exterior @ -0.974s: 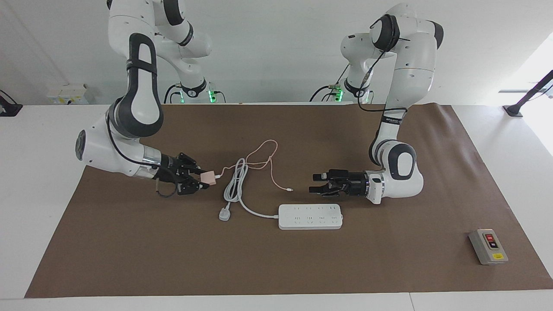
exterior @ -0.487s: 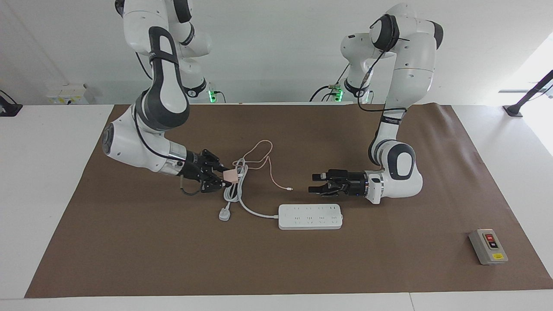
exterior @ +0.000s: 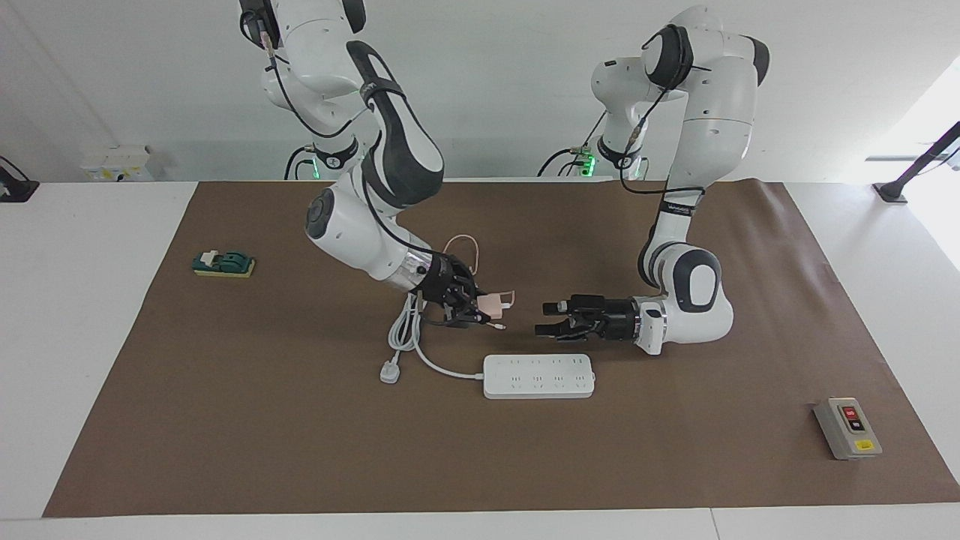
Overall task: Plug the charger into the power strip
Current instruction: 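Lift the pink charger with the right gripper toward the left gripper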
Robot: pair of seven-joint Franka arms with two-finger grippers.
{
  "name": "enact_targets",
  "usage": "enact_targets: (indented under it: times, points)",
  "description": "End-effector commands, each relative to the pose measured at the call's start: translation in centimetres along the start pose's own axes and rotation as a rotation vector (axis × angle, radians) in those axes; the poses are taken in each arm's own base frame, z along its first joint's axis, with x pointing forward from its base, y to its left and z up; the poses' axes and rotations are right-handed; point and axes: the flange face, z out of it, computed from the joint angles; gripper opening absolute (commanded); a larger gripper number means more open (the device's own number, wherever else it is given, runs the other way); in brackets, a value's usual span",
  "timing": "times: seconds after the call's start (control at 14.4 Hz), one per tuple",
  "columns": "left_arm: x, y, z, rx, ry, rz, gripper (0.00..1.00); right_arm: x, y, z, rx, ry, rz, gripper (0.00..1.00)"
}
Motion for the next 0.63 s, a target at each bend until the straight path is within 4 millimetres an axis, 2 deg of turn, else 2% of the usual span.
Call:
enact_targets:
  times: [0.0,0.14,0.28,0.56]
  points:
    - [-0.1,0.0,0.2,-0.008,0.021,0.012,0.99,-1.4,-0.8,1.7,0.020,-0.014,0.030,0.00]
    - [0.0,-0.2,0.1,-0.002,0.027,0.020,0.99,-2.4,-1.5,3.0,0.021,-0.016,0.048,0.00]
    - [0.0,-0.5,0.0,0.011,0.039,0.042,0.99,-2.3,-1.4,4.4,0.010,-0.009,0.047,0.00]
    - [-0.4,-0.9,0.3,0.021,0.040,0.053,0.99,-3.1,-2.5,4.5,0.047,-0.017,0.057,0.00]
